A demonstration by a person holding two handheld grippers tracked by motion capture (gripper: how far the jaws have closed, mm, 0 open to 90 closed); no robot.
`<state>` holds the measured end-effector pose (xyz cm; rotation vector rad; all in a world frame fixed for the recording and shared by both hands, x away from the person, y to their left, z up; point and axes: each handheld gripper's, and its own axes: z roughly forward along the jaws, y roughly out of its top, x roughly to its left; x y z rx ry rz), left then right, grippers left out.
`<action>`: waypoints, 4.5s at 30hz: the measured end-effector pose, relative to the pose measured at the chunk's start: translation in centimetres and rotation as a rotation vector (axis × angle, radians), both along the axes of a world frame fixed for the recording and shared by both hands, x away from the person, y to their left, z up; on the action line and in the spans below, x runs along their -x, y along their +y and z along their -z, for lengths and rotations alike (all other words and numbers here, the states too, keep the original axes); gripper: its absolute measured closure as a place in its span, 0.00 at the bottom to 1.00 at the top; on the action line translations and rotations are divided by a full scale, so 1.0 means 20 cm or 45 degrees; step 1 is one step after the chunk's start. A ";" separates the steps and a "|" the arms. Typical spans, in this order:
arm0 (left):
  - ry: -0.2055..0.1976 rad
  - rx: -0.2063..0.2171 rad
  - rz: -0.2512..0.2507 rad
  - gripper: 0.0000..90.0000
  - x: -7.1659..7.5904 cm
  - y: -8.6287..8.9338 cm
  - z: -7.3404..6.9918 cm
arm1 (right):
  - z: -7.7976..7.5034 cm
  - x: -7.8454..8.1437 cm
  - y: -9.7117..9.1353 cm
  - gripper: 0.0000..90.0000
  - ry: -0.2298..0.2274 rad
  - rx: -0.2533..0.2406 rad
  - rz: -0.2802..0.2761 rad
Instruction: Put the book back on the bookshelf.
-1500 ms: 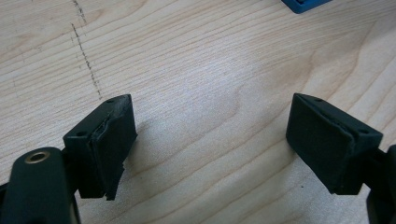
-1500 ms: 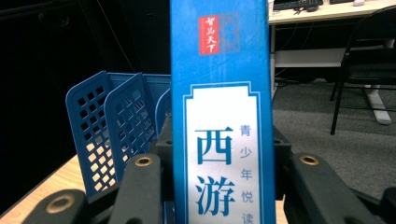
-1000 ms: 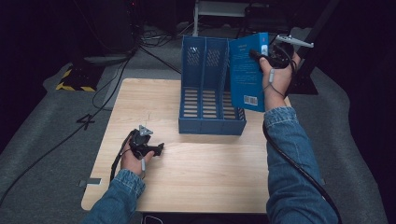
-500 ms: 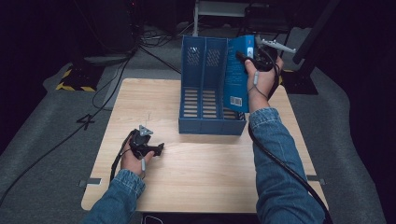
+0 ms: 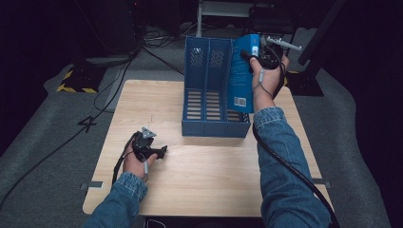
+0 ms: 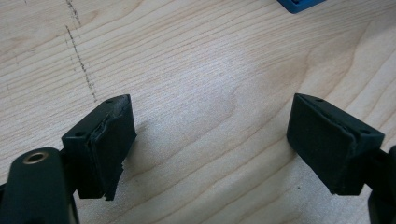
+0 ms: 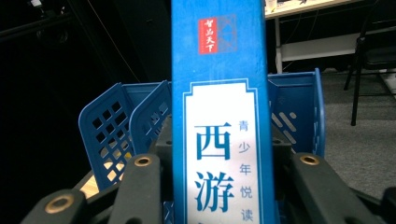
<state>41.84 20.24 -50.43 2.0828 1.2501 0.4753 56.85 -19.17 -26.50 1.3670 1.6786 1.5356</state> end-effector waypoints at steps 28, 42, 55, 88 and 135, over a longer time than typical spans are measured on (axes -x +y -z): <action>0.003 -0.005 0.014 0.18 0.00 0.00 0.00 | 0.13 0.06 0.04 0.68 -0.155 -0.058 0.071; 0.003 -0.005 0.020 0.17 0.00 0.00 0.00 | 0.37 -0.03 0.07 0.67 -0.066 0.055 0.062; 0.008 -0.005 0.024 0.17 0.00 -0.01 0.00 | 0.20 -0.14 0.10 0.59 0.142 0.164 0.053; 0.008 -0.006 0.038 0.17 0.00 -0.01 0.00 | 0.14 -0.01 0.22 0.65 -0.191 0.271 0.159; 0.007 0.000 0.054 0.17 0.01 -0.02 0.00 | 0.19 -0.16 0.24 0.67 0.111 0.340 0.238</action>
